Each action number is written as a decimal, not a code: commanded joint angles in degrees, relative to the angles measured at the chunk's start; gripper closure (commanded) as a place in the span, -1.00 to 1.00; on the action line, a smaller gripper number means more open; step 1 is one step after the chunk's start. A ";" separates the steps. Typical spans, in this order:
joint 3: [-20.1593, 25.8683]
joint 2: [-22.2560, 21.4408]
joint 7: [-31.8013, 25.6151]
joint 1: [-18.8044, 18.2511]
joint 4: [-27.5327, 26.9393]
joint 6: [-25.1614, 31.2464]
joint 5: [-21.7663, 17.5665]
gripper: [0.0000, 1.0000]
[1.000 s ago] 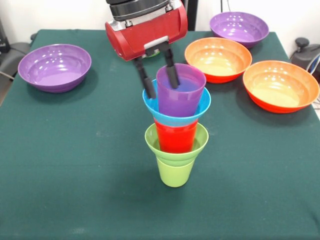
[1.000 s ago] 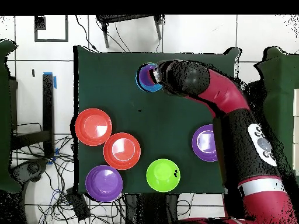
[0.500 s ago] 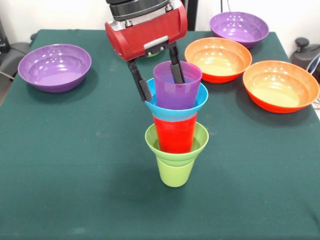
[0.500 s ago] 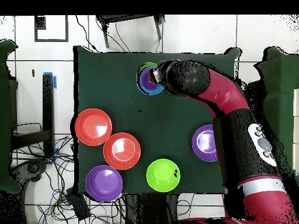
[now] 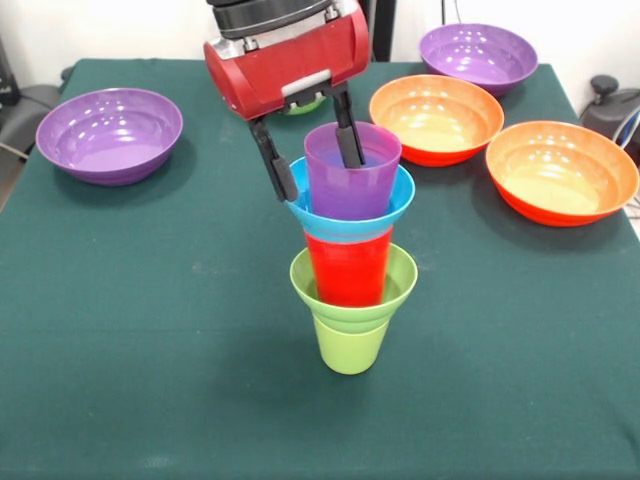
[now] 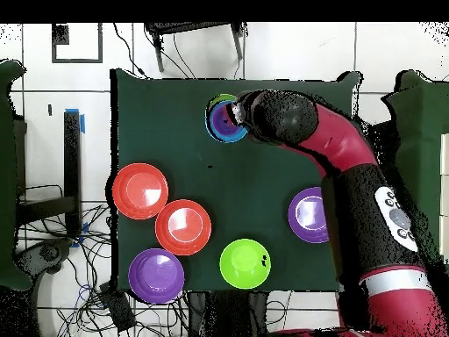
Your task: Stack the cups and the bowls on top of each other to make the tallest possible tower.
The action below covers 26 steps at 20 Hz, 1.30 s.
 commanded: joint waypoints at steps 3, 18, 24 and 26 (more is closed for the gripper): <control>2.03 -0.68 7.79 0.13 3.92 -0.29 0.53 -1.00; 2.04 -1.79 9.25 1.33 4.64 -0.05 1.44 -1.00; 1.87 -1.56 9.40 1.65 5.05 -1.28 1.80 -1.00; 1.77 -1.64 9.40 1.74 5.09 -1.39 1.91 -1.00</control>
